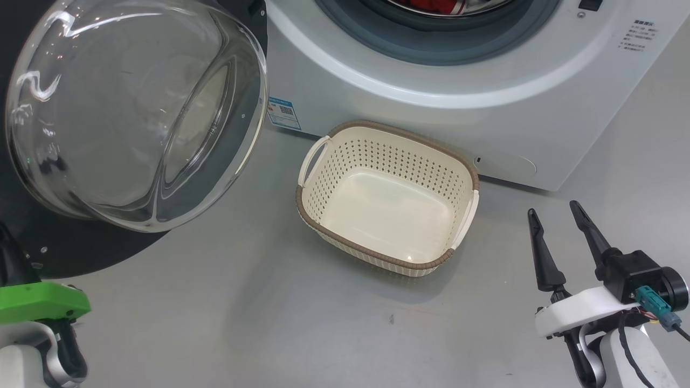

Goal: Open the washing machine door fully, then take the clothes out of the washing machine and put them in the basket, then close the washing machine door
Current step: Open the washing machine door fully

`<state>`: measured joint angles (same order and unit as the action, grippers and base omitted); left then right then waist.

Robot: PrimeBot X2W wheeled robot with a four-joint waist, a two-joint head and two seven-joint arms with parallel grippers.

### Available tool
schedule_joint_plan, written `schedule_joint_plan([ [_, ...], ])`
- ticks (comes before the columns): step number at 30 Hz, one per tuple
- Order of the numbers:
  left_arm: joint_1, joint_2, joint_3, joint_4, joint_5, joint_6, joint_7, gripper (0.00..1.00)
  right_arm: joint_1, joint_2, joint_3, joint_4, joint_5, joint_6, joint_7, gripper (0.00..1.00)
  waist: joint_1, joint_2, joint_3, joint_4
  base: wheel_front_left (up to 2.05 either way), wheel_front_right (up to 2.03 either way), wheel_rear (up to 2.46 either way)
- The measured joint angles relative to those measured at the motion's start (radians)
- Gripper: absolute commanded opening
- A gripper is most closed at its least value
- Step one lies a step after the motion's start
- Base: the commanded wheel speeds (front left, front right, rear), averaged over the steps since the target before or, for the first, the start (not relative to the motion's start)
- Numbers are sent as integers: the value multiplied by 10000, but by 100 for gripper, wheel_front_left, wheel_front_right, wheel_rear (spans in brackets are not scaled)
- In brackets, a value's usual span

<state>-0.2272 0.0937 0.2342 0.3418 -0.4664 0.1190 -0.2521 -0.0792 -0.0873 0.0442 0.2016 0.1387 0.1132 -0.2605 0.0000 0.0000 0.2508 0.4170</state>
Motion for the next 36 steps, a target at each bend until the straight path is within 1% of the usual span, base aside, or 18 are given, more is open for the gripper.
schedule_joint_plan([
  [11, -46, -207, 29, -46, 299, -2, 0, 0, -164, 2, 0, 0, 0, 0, 0, 100, 0, 0, -38, -53, 0, 0, 0],
  [18, 202, -493, -73, -717, 719, -27, 0, 0, -164, 27, -21, 77, 2, 17, 0, 100, 0, 0, -216, -120, 0, 0, 0],
  [23, 686, -564, -307, -1218, 905, -115, -2, 0, -157, 81, -23, 167, 12, 29, 0, 100, 0, 0, -423, -145, 0, 0, 0],
  [26, 965, -596, -698, -1515, 1072, -313, -2, 0, -134, 92, -71, 178, 13, 31, 0, 100, 0, 0, -560, -151, 0, 0, 0],
  [31, 1390, -633, -1860, -1657, 1384, -734, -2, 0, 17, 111, -163, 196, 15, 31, 0, 100, 0, 0, -765, -85, 0, 0, 0],
  [34, 1713, -635, -2378, -1653, 1417, -863, 0, 0, 112, 151, -155, 244, 17, 31, 0, 100, 0, 0, -888, -55, 0, 0, 0],
  [35, 1806, -635, -2512, -1657, 1415, -901, -2, 14, 115, 163, -144, 247, 17, 31, 0, 100, 0, 0, -927, -50, 0, 0, 0],
  [36, 1873, -631, -2637, -1659, 1415, -911, 0, 31, 118, 174, -130, 247, 17, 33, 0, 100, 0, 0, -962, -50, 0, 0, 0],
])
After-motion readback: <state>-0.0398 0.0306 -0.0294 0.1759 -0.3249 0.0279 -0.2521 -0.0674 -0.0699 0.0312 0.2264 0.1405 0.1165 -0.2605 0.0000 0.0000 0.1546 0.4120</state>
